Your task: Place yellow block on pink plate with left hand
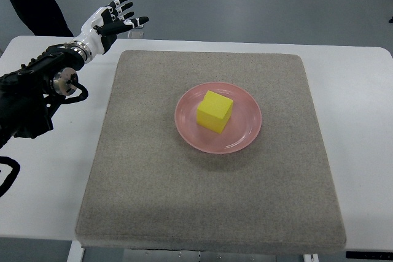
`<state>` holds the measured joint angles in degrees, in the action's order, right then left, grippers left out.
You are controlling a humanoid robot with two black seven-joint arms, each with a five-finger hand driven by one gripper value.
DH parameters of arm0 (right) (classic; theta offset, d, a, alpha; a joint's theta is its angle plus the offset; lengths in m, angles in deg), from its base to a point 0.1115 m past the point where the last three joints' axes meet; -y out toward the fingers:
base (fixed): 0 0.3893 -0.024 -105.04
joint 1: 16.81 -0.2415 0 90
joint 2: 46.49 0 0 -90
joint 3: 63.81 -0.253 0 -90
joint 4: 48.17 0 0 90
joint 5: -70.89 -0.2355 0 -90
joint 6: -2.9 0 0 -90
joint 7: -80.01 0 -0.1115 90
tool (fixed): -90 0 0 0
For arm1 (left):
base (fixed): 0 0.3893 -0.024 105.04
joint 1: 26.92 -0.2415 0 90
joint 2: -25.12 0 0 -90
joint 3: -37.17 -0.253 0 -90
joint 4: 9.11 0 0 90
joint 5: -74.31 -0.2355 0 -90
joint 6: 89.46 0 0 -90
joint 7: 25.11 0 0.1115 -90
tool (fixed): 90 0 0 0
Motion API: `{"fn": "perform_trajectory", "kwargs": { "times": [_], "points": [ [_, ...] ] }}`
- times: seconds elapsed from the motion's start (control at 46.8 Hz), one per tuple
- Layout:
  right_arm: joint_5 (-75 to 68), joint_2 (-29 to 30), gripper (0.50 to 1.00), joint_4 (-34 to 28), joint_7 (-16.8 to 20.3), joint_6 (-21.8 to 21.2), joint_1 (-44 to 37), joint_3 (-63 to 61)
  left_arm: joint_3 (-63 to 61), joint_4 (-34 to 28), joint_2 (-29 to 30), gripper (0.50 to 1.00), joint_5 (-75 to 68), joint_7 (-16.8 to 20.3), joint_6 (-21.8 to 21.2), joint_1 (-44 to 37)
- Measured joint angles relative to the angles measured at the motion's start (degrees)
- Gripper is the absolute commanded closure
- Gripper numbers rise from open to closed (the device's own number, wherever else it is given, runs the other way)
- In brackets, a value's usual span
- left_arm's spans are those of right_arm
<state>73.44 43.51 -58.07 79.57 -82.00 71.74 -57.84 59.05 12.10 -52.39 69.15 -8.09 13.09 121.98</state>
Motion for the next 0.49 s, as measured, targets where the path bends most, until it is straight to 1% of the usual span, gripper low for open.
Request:
{"fn": "perform_trajectory", "kwargs": {
  "times": [0.491],
  "points": [
    [0.0,0.0,0.576,0.0,0.0,0.03,0.02,0.0,0.17,0.05,-0.2,0.508,0.0,0.12,0.38,0.5]
  ]
}}
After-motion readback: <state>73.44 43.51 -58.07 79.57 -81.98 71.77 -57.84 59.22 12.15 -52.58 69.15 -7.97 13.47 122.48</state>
